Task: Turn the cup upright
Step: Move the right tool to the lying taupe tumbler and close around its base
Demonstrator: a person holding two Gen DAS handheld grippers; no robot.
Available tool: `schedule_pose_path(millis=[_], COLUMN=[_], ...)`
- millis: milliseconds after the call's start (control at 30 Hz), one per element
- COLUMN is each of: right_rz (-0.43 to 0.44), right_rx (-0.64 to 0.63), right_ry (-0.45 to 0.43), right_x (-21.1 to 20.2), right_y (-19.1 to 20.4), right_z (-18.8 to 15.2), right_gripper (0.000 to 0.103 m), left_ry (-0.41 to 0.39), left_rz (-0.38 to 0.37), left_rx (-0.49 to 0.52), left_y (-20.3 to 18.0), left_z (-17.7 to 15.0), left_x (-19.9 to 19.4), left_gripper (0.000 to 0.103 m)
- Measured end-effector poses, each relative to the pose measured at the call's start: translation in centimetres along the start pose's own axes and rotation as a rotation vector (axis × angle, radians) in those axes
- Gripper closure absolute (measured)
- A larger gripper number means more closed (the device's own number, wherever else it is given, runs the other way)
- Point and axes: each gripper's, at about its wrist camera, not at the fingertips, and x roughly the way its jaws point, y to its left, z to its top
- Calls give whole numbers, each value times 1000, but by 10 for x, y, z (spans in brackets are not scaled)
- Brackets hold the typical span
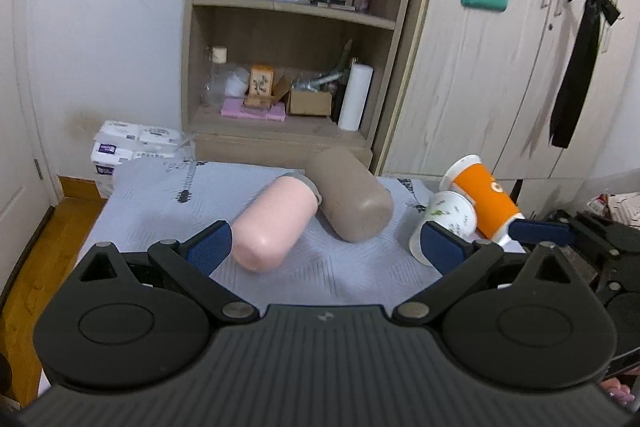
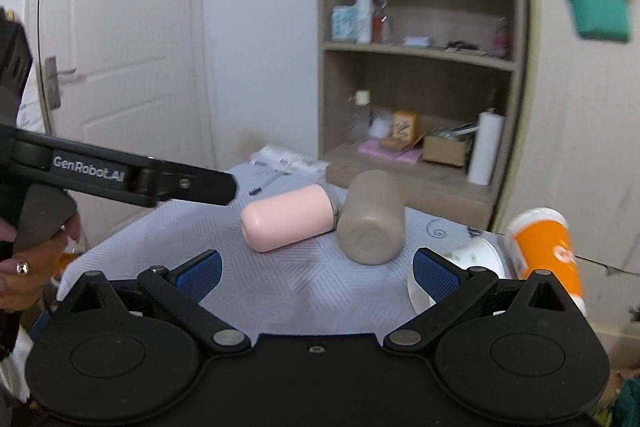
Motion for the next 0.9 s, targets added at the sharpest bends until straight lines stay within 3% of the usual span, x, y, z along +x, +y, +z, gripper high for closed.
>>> schedule_pose_path(millis=[100, 367, 600, 800, 900], right_rz=[8, 26, 79, 65, 47], right_rx=[-19, 27, 41, 55, 42], right_ry=[65, 226, 280, 301, 315], right_x=[35, 119, 155, 172, 175], right_y=[-9, -43, -53, -59, -59], right_z=[14, 31, 32, 27, 25], right_gripper=[0, 1, 1, 10, 19], left_ry=[67, 129, 174, 175, 177], left_rz=[-41, -119, -131, -129, -136], left_rx=[-53, -167, -183, -207, -200], left_y=[5, 16, 17, 24, 23], left_z=[12, 40, 45, 46, 45], left_x=[32, 88, 113, 121, 123], left_gripper=[3, 9, 12, 13, 13])
